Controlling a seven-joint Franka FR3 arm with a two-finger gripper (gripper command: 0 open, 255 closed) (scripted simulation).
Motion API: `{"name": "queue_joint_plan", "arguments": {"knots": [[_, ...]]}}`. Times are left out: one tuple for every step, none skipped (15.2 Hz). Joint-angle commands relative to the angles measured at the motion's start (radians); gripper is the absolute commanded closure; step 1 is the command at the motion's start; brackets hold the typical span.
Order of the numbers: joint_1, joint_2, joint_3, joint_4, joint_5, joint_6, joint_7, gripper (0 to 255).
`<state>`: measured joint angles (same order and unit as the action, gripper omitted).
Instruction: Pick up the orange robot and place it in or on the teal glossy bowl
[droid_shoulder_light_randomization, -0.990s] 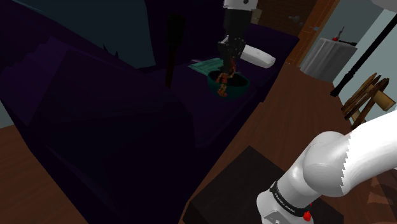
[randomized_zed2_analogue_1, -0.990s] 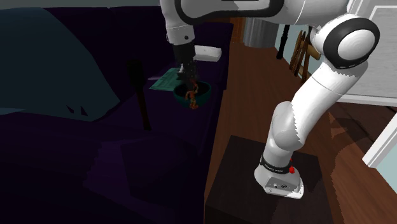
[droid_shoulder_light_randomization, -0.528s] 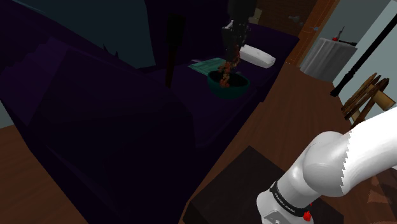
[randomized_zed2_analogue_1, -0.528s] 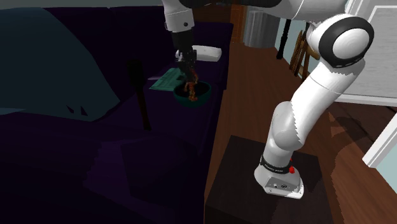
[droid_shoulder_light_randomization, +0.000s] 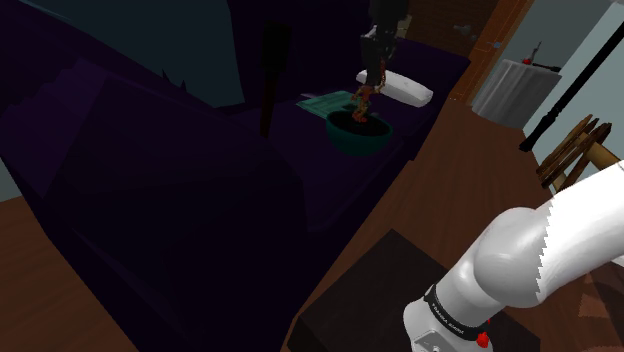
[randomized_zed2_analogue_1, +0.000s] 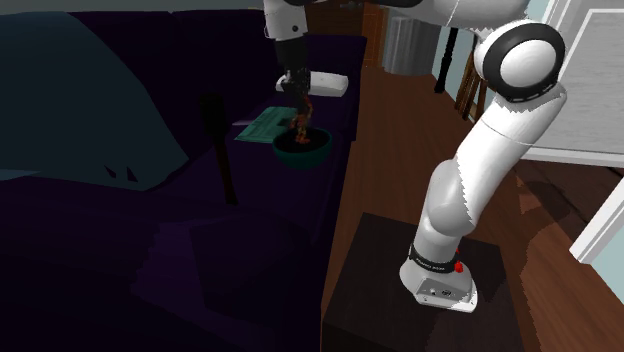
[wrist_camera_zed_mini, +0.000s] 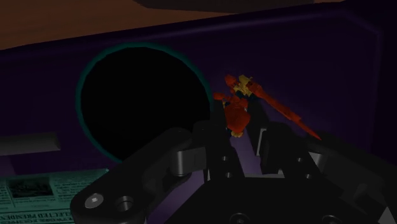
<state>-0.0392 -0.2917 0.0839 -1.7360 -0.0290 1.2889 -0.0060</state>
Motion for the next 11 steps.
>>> {"name": "queue_joint_plan", "arguments": {"knots": [[-0.017, 0.024, -0.030, 0.019, -0.018, 0.007, -0.050, 255], [-0.026, 0.038, -0.045, 0.032, -0.026, 0.009, -0.073, 255], [-0.035, 0.053, -0.059, 0.047, -0.034, 0.011, -0.097, 255], [-0.044, 0.069, -0.073, 0.062, -0.041, 0.013, -0.120, 255], [-0.052, 0.086, -0.087, 0.079, -0.047, 0.014, -0.144, 255], [-0.061, 0.104, -0.100, 0.098, -0.053, 0.016, -0.167, 255], [-0.070, 0.122, -0.114, 0.117, -0.058, 0.017, -0.190, 255], [-0.082, 0.149, -0.132, 0.146, -0.065, 0.018, -0.221, 255], [-0.082, 0.144, -0.132, 0.125, -0.064, 0.032, -0.219, 255], [-0.082, 0.138, -0.132, 0.105, -0.064, 0.047, -0.218, 255], [-0.082, 0.133, -0.132, 0.086, -0.064, 0.061, -0.217, 255]]}}
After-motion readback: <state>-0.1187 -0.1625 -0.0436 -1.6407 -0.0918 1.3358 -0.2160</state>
